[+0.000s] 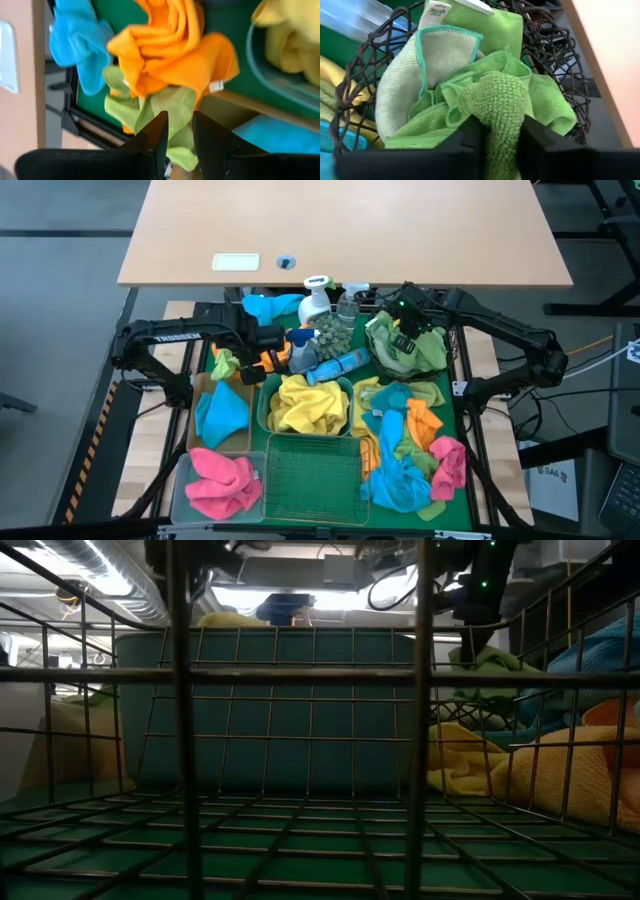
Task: Sort microfiber towel by color & place in baskets
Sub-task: Put the green microfiber towel into the black wire basket
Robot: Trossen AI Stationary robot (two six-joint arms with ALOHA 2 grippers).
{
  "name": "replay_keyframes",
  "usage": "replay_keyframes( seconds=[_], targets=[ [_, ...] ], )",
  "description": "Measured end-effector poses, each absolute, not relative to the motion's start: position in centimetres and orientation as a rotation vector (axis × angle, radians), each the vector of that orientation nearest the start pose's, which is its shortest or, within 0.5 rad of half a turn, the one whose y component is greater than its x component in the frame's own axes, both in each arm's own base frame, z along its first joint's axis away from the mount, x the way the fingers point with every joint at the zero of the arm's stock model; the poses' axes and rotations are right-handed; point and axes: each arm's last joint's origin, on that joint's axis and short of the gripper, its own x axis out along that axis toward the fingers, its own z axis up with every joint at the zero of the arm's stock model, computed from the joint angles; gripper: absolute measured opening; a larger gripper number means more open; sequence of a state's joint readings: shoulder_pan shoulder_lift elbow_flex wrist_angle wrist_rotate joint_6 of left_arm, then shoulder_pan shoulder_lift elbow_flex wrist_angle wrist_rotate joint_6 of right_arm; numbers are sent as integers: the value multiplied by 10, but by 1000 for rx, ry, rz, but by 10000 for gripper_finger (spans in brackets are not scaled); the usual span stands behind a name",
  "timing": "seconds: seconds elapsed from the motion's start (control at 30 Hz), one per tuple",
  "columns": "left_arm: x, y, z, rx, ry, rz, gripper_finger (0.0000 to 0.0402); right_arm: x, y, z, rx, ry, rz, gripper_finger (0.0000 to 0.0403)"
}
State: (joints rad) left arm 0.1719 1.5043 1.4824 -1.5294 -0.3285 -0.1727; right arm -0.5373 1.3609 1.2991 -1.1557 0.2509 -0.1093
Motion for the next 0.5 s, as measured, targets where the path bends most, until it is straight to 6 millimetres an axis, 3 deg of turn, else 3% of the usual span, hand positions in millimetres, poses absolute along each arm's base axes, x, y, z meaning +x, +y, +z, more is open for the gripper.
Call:
replay_keyframes(
  seconds=[0.27, 0.5],
  targets=[
    [236, 51, 290, -15, 1663, 549, 123, 208, -133, 317, 71, 1273, -641, 208],
    [226, 49, 262, 2, 1777, 541, 155, 208, -133, 317, 71, 1273, -641, 272]
  ],
)
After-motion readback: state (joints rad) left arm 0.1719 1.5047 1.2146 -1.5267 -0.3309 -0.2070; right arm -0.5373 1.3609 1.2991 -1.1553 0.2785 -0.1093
